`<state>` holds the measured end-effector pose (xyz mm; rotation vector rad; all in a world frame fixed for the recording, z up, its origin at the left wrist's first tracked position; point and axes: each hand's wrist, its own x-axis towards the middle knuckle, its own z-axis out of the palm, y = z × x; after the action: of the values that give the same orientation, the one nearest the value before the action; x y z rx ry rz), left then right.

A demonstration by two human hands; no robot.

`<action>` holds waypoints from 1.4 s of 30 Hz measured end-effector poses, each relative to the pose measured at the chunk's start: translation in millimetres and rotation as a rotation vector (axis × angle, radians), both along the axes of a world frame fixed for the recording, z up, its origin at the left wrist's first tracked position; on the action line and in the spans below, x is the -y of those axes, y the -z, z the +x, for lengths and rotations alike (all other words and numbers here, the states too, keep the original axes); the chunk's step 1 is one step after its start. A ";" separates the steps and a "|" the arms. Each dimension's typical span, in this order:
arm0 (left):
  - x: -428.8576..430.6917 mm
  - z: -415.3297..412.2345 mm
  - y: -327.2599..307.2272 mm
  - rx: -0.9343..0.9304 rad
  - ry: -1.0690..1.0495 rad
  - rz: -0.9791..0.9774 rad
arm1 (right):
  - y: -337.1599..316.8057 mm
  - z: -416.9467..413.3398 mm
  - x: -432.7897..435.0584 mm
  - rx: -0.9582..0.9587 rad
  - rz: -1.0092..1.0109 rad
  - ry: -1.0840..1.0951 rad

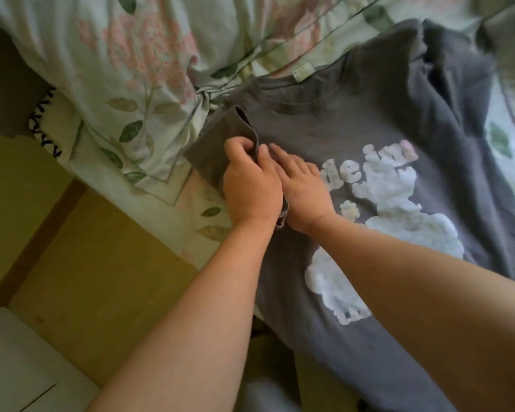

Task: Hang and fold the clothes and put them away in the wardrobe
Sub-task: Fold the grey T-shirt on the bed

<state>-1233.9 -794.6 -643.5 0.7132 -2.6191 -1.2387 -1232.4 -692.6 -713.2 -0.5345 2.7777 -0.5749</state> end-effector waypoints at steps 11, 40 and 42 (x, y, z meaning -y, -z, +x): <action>-84.6 -17.8 39.6 0.237 0.382 -0.361 | -31.7 -88.5 -239.2 -0.134 -0.058 1.248; -354.8 -236.1 29.4 0.317 0.953 -0.623 | -21.9 -109.6 -390.5 0.324 -0.843 1.361; -356.7 -237.1 32.1 0.319 0.968 -0.626 | -25.2 -112.9 -389.4 0.390 -0.896 1.405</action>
<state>-1471.0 -437.9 -675.6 -0.5822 -3.4507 -0.3010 -1345.3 -303.2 -688.0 1.3831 1.9457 -1.8768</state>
